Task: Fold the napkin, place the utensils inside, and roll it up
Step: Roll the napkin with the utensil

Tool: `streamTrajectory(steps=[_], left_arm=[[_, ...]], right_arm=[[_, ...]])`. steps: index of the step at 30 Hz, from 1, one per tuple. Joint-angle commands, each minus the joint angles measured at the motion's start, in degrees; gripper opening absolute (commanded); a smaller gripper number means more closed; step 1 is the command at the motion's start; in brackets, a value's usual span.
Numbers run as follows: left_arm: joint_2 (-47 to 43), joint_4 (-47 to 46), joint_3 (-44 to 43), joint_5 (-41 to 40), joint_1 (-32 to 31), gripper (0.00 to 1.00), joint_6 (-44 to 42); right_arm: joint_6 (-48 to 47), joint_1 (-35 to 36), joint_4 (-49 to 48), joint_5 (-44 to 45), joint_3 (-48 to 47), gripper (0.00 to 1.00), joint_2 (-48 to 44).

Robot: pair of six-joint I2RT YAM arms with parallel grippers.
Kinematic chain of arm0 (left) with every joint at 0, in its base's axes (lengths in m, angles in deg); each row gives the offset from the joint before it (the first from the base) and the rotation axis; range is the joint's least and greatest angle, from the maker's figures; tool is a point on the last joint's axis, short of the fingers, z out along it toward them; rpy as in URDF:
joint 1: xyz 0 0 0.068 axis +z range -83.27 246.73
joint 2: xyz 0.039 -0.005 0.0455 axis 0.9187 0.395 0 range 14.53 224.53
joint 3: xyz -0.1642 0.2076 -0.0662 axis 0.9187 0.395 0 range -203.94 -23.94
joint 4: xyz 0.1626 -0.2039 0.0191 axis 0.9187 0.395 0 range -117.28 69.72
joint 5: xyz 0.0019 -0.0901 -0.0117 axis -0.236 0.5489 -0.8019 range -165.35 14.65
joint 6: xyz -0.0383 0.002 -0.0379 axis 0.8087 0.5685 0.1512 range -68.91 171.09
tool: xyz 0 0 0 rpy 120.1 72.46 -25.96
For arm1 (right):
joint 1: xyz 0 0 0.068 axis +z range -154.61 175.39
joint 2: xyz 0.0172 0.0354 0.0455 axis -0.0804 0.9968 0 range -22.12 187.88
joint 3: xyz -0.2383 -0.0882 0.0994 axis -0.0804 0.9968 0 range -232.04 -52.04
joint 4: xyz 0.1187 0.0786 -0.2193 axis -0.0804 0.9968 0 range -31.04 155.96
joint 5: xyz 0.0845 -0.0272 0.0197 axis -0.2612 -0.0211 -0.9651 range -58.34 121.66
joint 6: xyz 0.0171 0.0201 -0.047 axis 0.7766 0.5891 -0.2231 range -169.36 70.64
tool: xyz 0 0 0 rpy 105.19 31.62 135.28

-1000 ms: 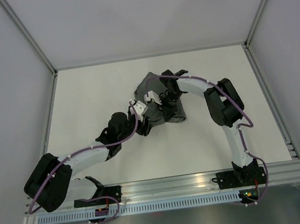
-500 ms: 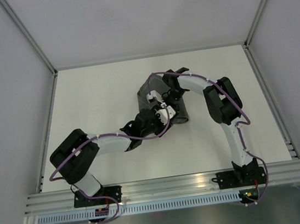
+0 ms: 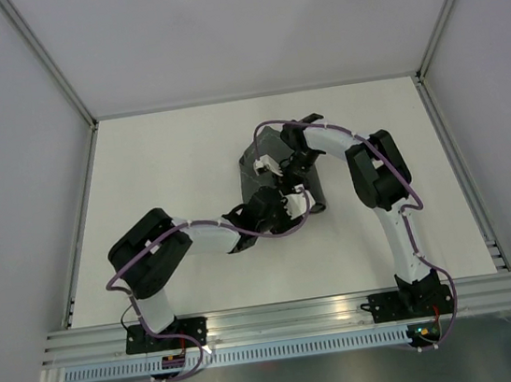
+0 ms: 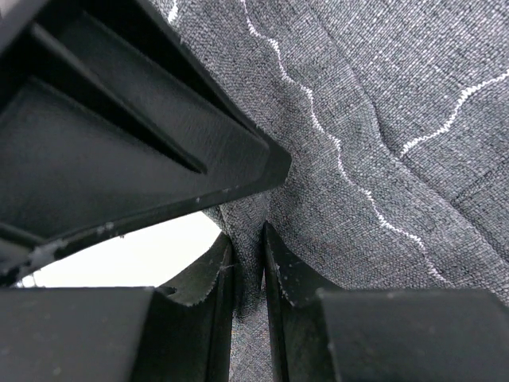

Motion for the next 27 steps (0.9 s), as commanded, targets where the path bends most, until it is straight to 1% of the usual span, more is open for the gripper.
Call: streamTrajectory(steps=[1, 7, 8, 10, 11, 13, 14, 16, 17, 19, 20, 22, 23, 25, 26, 27], left_arm=[[1.65, 1.48, -2.24, -0.73, -0.86, 0.68, -3.66], [4.2, 1.84, -3.12, -1.97, -1.21, 0.61, -4.81], [4.55, 2.19, -3.47, -1.97, -1.3, 0.57, -4.98], [5.34, 3.59, -3.82, -2.05, -1.3, 0.54, -5.16], [5.61, 4.03, -4.26, -1.88, -1.3, 0.46, -5.24], [6.14, 4.74, -4.61, -1.7, -1.3, 0.41, -5.07], [6.31, 5.09, -4.79, -1.44, -1.3, 0.35, -4.98], [6.92, 6.05, -5.4, -1.0, -1.3, 0.28, -4.63], [7.1, 7.1, -5.93, -0.65, -1.3, 0.22, -4.37], [7.45, 7.99, -6.46, -0.3, -1.3, 0.13, -3.93], [7.46, 8.95, -6.98, 0.05, -1.3, 0.05, -3.67], [7.54, 9.66, -7.25, 0.76, -1.21, 0.02, -3.23], [7.54, 10.44, -7.6, 1.63, -1.13, 0.02, -3.14], [7.72, 11.76, -8.04, 2.86, -0.95, 0.02, -2.87], [7.89, 12.81, -8.74, 3.74, -0.77, 0.02, -2.52], [7.81, 13.0, -8.92, 3.83, -0.51, 0.02, -2.43]], right_arm=[[-3.52, -0.84, 0.39, 10.85, 2.31, 0.14, 6.86], [-3.52, -1.02, 0.48, 11.03, 2.13, 0.14, 7.04], [-3.52, -1.02, 0.48, 11.11, 2.04, 0.14, 7.04], [-3.61, -1.11, 0.57, 11.11, 1.78, 0.14, 7.13], [-3.61, -1.28, 0.74, 11.2, 1.69, 0.14, 7.13], [-3.52, -1.46, 0.83, 11.2, 1.25, 0.14, 7.21], [-3.52, -1.54, 0.92, 11.11, 1.25, 0.14, 7.13], [-3.52, -1.81, 0.92, 11.11, 0.99, 0.14, 7.13], [-3.44, -1.81, 1.01, 11.03, 1.07, 0.14, 7.13], [-3.43, -1.98, 0.92, 10.85, 1.16, 0.14, 6.69], [-3.35, -2.07, 0.83, 10.68, 1.25, 0.15, 6.43], [-3.0, -2.16, 0.75, 10.5, 1.6, 0.22, 5.29], [-2.82, -2.25, 0.48, 9.98, 1.86, 0.27, 4.67], [-2.64, -2.34, 0.13, 9.53, 2.92, 0.32, 2.39], [-1.95, -2.51, -0.74, 9.1, 3.36, 0.39, 1.42], [-1.68, -2.6, -1.01, 8.92, 4.23, 0.42, -0.33]])
